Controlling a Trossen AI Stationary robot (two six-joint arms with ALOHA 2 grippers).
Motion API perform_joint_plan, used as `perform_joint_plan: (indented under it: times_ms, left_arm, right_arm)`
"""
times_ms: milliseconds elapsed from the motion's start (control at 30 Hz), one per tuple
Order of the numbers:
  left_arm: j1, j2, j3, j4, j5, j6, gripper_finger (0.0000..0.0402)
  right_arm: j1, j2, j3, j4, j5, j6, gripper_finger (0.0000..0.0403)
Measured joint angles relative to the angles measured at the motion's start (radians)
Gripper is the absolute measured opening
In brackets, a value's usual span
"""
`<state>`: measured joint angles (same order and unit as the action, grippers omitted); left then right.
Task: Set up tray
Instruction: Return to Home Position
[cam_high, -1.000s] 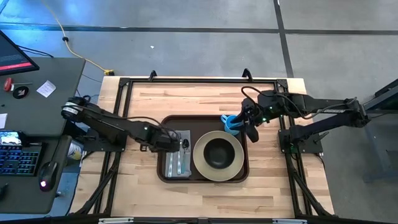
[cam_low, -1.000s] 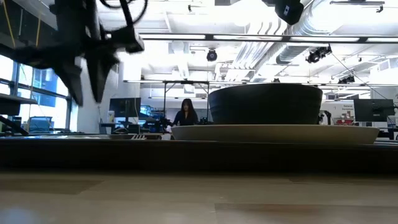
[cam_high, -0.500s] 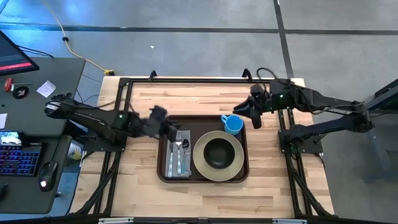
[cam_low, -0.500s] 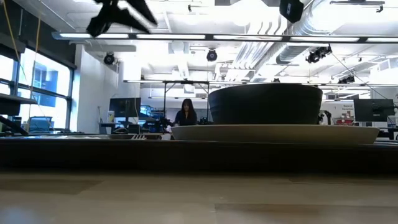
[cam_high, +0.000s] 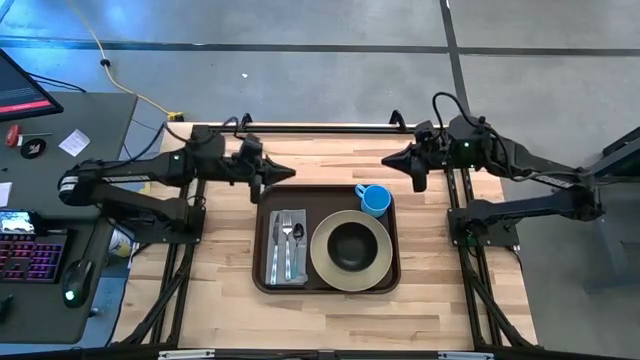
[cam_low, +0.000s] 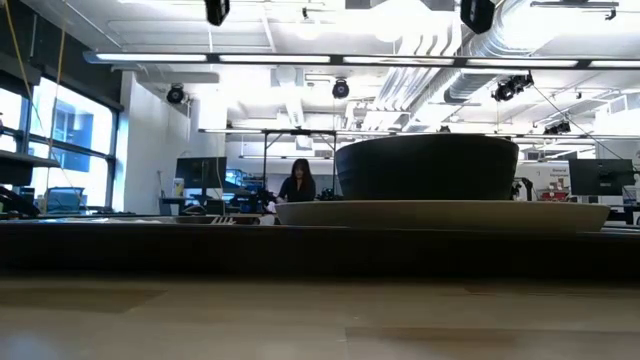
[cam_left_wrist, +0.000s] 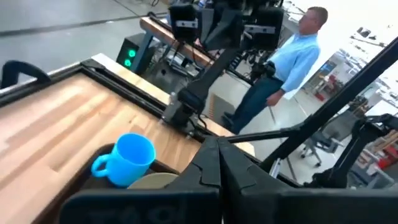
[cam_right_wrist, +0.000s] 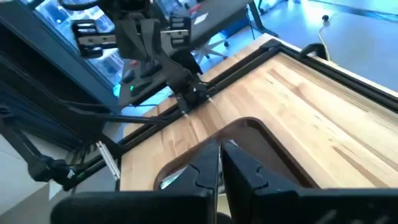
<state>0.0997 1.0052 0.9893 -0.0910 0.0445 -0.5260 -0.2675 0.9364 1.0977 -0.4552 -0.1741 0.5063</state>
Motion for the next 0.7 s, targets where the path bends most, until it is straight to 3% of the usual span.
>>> perform_joint_plan:
  times_ms: [133,233,367,500,700]
  left_arm:
    - [0.033,-0.037,0.001,-0.022,0.024,0.02,0.0035]
    - [0.031,-0.063,-0.001,-0.078,0.006,0.052,0.0056]
    - [0.032,-0.134,-0.048,-0.114,-0.011,0.067,0.0034]
    - [0.031,-0.248,-0.166,-0.069,-0.01,0.064,0.002]
    - [0.031,-0.433,-0.379,0.08,-0.054,-0.036,0.0047]
  right_arm:
    - [-0.003,-0.015,0.0,-0.001,0.01,0.059,0.0002]
    - [0.0,-0.033,0.0,0.012,0.081,0.098,0.0001]
    - [0.03,-0.067,0.0,0.022,0.187,0.079,0.0001]
    - [0.048,-0.098,0.0,-0.001,0.266,0.076,0.0001]
    - [0.078,-0.128,-0.039,-0.087,0.316,0.145,0.0]
